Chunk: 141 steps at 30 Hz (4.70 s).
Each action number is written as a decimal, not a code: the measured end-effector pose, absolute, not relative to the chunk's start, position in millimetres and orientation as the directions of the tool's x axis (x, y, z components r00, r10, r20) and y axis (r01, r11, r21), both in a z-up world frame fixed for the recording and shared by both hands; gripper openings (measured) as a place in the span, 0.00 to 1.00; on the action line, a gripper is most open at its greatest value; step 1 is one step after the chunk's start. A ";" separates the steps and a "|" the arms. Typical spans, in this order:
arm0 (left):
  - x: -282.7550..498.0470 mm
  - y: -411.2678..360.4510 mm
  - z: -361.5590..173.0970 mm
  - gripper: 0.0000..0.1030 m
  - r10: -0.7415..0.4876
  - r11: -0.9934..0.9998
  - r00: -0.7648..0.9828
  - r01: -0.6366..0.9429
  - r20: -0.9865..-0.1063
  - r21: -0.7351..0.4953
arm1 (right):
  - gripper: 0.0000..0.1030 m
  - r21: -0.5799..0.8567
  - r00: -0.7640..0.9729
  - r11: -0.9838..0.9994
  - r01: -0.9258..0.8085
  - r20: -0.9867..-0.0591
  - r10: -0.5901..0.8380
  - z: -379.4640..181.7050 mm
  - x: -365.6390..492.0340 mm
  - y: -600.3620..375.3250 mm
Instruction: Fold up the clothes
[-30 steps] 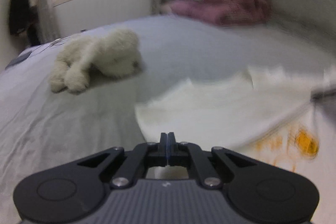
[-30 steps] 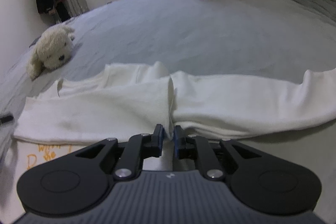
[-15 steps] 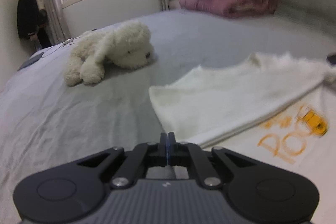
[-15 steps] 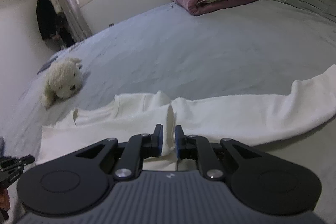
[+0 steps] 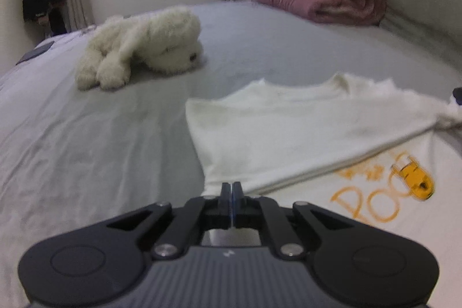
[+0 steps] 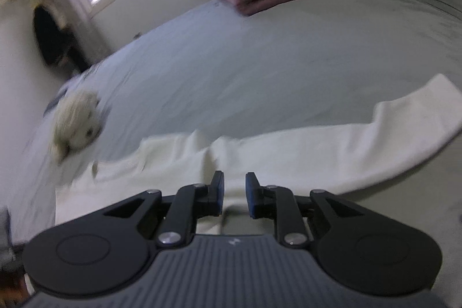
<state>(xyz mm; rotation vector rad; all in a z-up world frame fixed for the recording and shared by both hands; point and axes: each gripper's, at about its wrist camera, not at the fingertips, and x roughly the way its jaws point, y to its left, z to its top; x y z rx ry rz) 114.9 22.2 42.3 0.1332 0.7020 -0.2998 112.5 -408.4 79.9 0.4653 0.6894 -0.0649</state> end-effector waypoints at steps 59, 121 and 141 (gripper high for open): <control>107.4 -7.8 39.7 0.04 -0.205 0.955 0.708 0.295 -0.676 0.019 | 0.13 0.464 0.675 0.625 0.627 -0.725 -0.139 47.4 93.6 -485.4; 115.2 66.4 77.6 0.25 -0.344 0.912 0.717 0.102 -0.607 -0.396 | 0.10 0.406 0.647 0.912 -0.056 -0.681 0.343 53.5 218.7 -236.3; 116.9 61.5 45.3 0.28 -0.466 0.822 0.564 -0.008 -0.682 -0.569 | 0.37 -0.202 0.719 0.806 -0.556 -0.603 0.345 72.0 44.1 -201.4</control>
